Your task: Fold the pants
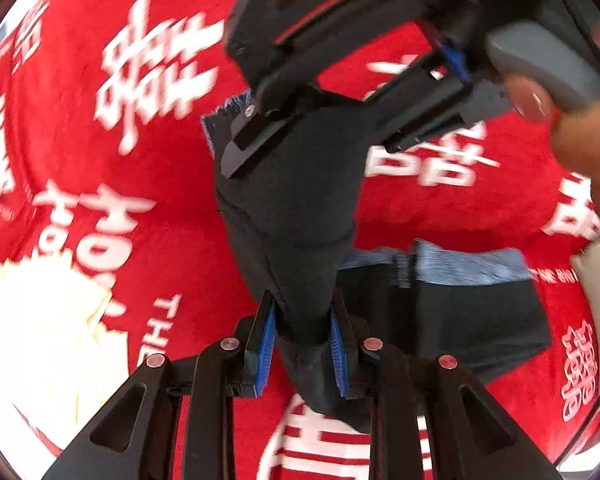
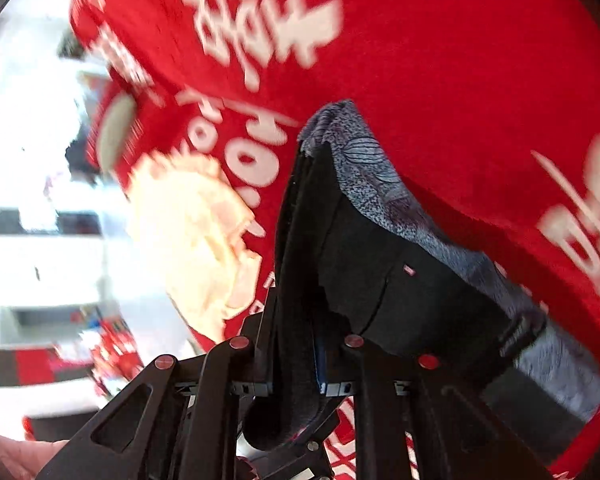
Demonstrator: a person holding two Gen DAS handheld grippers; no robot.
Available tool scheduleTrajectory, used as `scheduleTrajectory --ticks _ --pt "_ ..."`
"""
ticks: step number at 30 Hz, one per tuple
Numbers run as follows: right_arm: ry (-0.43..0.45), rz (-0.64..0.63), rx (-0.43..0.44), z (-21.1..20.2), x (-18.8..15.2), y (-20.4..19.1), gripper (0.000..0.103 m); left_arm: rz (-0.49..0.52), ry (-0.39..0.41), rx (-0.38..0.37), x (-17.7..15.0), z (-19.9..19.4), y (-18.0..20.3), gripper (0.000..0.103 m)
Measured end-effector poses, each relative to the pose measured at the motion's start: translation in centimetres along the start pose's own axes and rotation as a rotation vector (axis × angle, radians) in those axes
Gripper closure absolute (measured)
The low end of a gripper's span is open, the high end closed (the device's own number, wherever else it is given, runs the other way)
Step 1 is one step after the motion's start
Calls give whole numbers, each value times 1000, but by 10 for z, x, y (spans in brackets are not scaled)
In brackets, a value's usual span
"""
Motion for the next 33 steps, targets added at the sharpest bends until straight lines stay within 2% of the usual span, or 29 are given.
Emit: scheduleTrajectory --ticks 3,9,15,20,25,27,28,29,30,33 --pt "109 73 71 -49 -15 26 87 90 11 -51 4 -14 40 77" --pt "323 205 179 -142 -74 83 87 265 6 -133 3 -28 130 77" --pt "476 348 242 -198 -123 164 87 456 -23 -183 -17 -21 221 77" --pt "544 485 272 -204 -166 236 87 608 -118 -186 -56 6 275 77" --pt "532 616 275 -172 -200 298 87 705 -209 -143 -96 34 287 75" --pt "530 644 297 -162 -209 310 87 732 -209 -141 -101 35 286 71" --pt "531 652 300 -160 -212 313 87 749 -207 -151 -103 34 285 65" --pt "531 656 299 -158 -215 316 87 752 -210 -161 -105 32 284 54" --pt "532 663 295 -156 -216 318 87 747 -215 -168 -105 30 283 49" --pt "522 673 244 -155 -217 320 81 708 -223 -205 -99 15 270 47"
Point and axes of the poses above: each gripper's, at about its wrist camera, not at the fingertips, and z roughly the way its jaws point, y to its right, x to its top, the point moved 6 cm from there along z, roughly the way its jaws point, and after that the axes turned 10 degrees about y, right-handed, at the moved point
